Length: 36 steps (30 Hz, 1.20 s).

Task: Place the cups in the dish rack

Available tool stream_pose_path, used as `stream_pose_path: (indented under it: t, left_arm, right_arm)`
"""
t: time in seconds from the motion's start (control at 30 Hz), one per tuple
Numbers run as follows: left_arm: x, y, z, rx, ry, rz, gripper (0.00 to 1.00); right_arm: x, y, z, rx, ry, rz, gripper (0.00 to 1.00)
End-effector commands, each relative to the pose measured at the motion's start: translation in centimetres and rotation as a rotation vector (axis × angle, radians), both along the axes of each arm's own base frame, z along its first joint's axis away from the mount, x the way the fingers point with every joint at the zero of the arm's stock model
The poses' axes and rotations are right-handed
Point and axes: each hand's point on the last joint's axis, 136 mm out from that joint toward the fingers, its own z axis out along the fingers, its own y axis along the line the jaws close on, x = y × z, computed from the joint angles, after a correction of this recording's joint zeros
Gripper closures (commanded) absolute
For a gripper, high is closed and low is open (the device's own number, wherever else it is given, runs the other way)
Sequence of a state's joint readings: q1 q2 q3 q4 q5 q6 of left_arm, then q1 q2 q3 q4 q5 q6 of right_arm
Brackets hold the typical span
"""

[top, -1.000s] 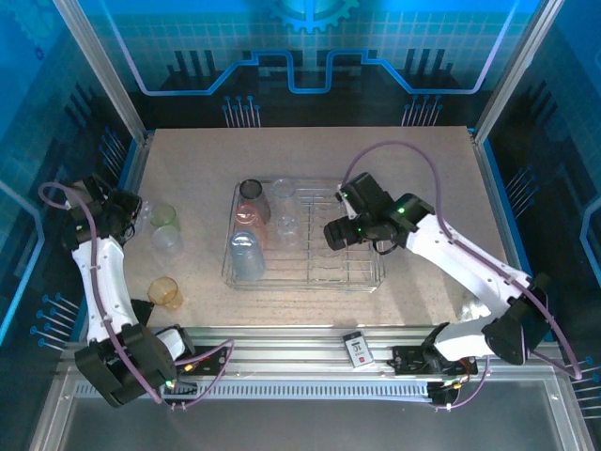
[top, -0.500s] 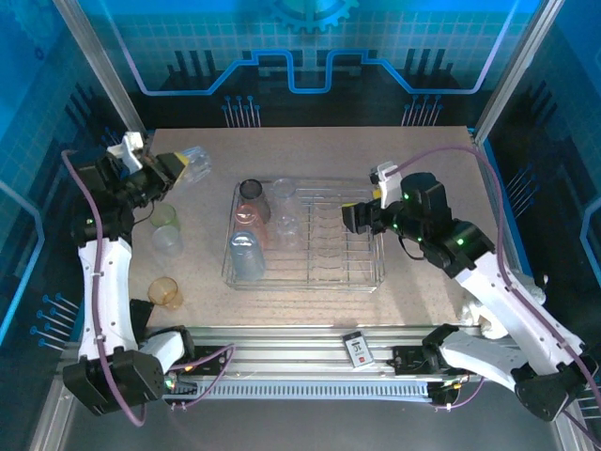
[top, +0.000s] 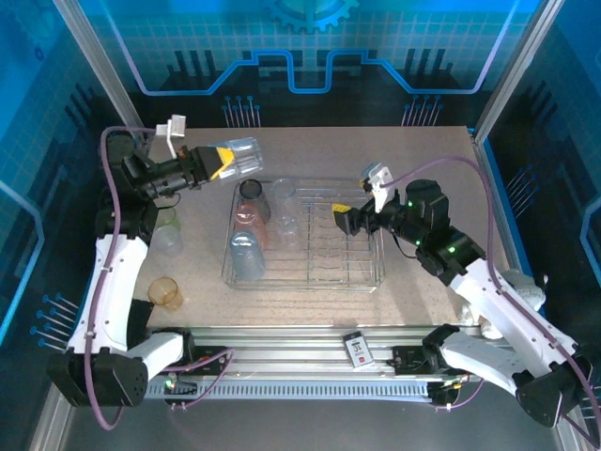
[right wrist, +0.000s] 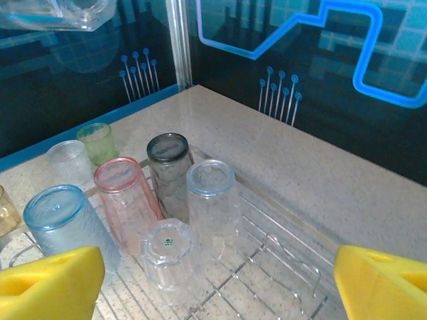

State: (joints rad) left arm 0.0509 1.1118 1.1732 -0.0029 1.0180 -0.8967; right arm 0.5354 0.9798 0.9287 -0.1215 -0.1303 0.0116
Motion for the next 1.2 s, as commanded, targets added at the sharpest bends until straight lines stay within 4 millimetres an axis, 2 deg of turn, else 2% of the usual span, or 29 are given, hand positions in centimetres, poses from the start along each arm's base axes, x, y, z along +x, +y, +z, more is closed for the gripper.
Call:
stream_pose_path:
  t: [0.0, 0.13, 0.27, 0.47, 0.67, 1.07, 1.17]
  left_arm:
    - [-1.5, -2.3, 1.0, -0.014, -0.047, -0.151, 1.00]
    - [-2.7, -4.7, 0.6, -0.009, -0.050, -0.274, 1.00]
    - [-4.2, -6.9, 0.4, -0.004, -0.071, -0.384, 1.00]
    - [-6.1, -9.1, 0.3, -0.009, -0.082, -0.509, 1.00]
    - [-6.8, -10.0, 0.2, -0.008, -0.079, -0.550, 1.00]
    - [-6.8, -10.6, -0.1, -0.006, -0.069, -0.570, 1.00]
    - [-6.6, -10.6, -0.4, -0.002, -0.054, -0.568, 1.00]
  right_arm:
    - [0.0, 1.3, 4.2, 0.034, -0.215, 0.083, 0.09]
    - [0.2, 2.8, 5.0, 0.021, -0.281, 0.133, 0.06]
    - [-0.5, 4.6, 5.9, 0.034, -0.353, 0.218, 0.04]
    - [-1.4, 6.7, 6.5, 0.068, -0.380, 0.331, 0.00]
    - [-2.4, 7.8, 7.8, 0.126, -0.425, 0.406, 0.00]
    - [-3.9, 9.0, 8.3, 0.154, -0.451, 0.472, 0.01]
    - [-4.1, 9.0, 8.1, 0.149, -0.448, 0.481, 0.05]
